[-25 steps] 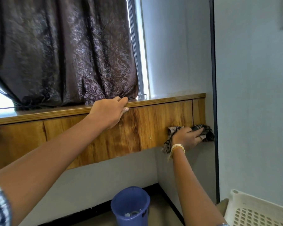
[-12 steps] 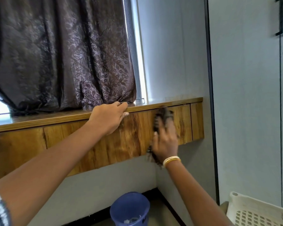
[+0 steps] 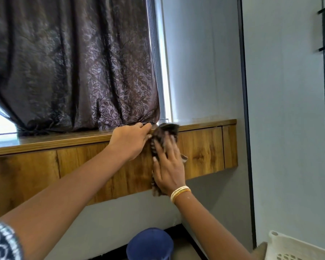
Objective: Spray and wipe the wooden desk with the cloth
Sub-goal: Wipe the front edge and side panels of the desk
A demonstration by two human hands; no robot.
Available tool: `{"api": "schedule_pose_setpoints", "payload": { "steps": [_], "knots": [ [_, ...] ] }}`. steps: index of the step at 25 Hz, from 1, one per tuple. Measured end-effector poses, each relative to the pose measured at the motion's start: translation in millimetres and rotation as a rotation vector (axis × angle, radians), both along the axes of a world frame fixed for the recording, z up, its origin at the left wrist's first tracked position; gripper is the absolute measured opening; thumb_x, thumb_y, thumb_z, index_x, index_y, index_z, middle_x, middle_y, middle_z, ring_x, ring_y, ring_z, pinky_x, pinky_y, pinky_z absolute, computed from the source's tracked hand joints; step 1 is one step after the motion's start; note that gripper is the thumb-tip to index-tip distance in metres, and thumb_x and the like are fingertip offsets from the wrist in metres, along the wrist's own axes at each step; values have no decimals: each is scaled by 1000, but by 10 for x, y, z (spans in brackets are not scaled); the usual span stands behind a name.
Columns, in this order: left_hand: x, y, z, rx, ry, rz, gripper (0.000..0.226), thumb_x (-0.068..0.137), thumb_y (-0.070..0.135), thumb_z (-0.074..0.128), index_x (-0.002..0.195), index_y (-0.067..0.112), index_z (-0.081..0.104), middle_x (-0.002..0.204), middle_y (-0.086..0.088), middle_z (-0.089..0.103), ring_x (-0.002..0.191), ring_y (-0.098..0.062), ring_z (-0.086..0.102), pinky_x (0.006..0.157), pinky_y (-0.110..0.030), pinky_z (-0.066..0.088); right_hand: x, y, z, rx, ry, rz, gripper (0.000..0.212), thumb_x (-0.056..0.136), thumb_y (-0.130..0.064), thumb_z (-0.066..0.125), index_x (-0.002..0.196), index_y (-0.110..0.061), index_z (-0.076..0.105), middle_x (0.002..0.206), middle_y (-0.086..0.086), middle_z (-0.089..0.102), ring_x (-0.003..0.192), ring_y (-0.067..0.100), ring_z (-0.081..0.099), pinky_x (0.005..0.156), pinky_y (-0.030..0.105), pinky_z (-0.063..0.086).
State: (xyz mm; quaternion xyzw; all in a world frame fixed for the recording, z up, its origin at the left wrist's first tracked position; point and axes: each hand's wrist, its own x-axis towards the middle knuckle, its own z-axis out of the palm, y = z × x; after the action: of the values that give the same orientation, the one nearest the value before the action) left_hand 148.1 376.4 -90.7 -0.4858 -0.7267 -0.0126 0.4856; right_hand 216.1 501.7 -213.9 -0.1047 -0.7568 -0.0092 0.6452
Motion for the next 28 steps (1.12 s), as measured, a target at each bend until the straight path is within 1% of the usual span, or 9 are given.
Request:
{"api": "schedule_pose_setpoints", "payload": {
  "steps": [3, 7, 10, 12, 15, 20, 22, 25, 28],
  "knots": [
    [-4, -23, 15, 2, 12, -9, 36, 103, 47, 26, 128, 26, 40, 107, 2, 57, 84, -30, 65, 53, -31, 35, 123, 291, 141, 71, 15, 33, 51, 96, -28, 43, 146, -21, 42, 154, 11, 34, 140, 27, 31, 115, 49, 30],
    [-8, -43, 18, -7, 27, -17, 35, 103, 47, 25, 124, 23, 40, 100, 4, 56, 78, -26, 63, 49, -28, 28, 417, 918, 575, -280, 221, -79, 56, 96, -37, 35, 150, -25, 35, 158, 8, 26, 142, 27, 29, 115, 49, 27],
    [31, -31, 10, -23, 20, 0, 37, 104, 46, 26, 130, 23, 38, 106, 3, 57, 84, -27, 63, 50, -29, 25, 623, 1303, 524, -504, 318, -87, 58, 97, -40, 29, 154, -27, 24, 161, 10, 21, 146, 29, 23, 119, 47, 21],
    [53, -37, 14, -11, 16, 8, 38, 104, 46, 26, 132, 23, 38, 109, 2, 58, 87, -29, 64, 52, -29, 26, 585, 1287, 231, -720, 428, -46, 58, 100, -38, 29, 155, -27, 18, 161, 13, 19, 147, 31, 20, 119, 46, 21],
    [87, -58, 22, -11, 22, 37, 36, 104, 44, 27, 131, 23, 38, 111, 0, 58, 88, -30, 64, 50, -29, 22, 505, 1089, -156, -882, 502, -49, 57, 102, -36, 29, 156, -25, 14, 162, 13, 15, 149, 29, 14, 119, 45, 17],
    [103, -20, 23, -19, -63, 78, 36, 105, 42, 28, 131, 20, 38, 116, -5, 58, 96, -31, 62, 60, -34, 32, 447, 669, 195, -1171, 578, -3, 56, 105, -34, 26, 157, -19, 10, 162, 18, 9, 149, 33, 10, 119, 44, 15],
    [117, -140, -3, -57, -115, 28, 43, 103, 42, 35, 140, 20, 35, 131, -7, 55, 112, -31, 57, 73, -38, 42, 276, 253, 431, -1060, 537, 27, 54, 105, -34, 26, 156, -21, 14, 162, 16, 6, 150, 32, 9, 119, 43, 15],
    [-26, -704, -82, -85, -49, -72, 62, 96, 38, 46, 152, 23, 27, 147, -3, 46, 128, -25, 50, 97, -41, 46, -15, -252, 677, -565, 279, 6, 51, 103, -34, 29, 153, -24, 28, 163, 11, 10, 150, 30, 8, 121, 42, 11],
    [-411, -1531, -105, -3, -114, -67, 59, 95, 29, 49, 151, 21, 34, 148, -1, 47, 130, -22, 51, 100, -38, 47, -355, -776, 717, -120, 41, -104, 44, 97, -33, 38, 135, -17, 55, 146, 13, 45, 139, 32, 35, 119, 46, 23]
  ]
}}
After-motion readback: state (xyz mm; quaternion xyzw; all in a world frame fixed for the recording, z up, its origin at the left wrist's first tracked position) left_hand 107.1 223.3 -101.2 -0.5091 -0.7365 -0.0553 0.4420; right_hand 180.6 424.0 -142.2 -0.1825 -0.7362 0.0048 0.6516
